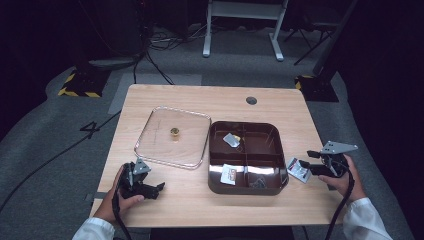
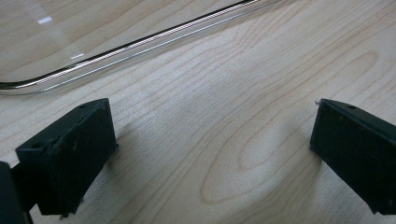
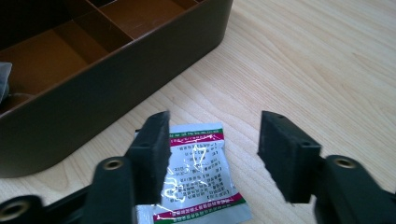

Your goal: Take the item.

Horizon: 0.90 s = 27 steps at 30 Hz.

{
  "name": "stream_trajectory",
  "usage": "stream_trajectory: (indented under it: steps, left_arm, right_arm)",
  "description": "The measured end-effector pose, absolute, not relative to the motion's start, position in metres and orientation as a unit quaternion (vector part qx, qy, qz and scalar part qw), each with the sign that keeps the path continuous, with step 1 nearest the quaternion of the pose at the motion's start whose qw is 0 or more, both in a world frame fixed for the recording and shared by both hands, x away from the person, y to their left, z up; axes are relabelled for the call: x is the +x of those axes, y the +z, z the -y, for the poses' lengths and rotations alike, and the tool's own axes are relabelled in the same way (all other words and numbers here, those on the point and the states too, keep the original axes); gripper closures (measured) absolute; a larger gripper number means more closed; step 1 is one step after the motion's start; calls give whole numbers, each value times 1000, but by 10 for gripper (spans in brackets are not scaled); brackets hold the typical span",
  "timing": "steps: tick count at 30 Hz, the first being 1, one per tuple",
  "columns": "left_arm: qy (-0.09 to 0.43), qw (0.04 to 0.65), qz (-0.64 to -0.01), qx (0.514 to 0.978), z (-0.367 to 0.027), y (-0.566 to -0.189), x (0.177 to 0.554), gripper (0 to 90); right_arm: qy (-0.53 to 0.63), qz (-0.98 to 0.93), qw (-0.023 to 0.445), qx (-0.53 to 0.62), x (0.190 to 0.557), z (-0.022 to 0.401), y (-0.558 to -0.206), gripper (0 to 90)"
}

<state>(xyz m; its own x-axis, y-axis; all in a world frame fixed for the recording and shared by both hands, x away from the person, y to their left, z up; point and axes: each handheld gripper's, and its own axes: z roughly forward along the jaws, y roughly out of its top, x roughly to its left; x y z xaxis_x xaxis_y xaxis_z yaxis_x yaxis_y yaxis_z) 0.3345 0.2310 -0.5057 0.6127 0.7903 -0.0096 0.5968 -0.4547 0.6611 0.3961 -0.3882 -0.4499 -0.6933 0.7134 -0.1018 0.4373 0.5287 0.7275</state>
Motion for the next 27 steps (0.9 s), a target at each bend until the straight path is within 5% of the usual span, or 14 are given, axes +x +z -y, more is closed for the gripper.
stream_trajectory:
  steps: [7, 27]
  left_arm:
    - [153, 319, -413, 839, -231, -506, 334, 4]
    - [153, 319, -415, 838, -231, -506, 334, 4]
  right_arm:
    - [347, -851, 215, 331, 385, 386, -447, 285]
    - [332, -850, 220, 346, 354, 403, -472, 248]
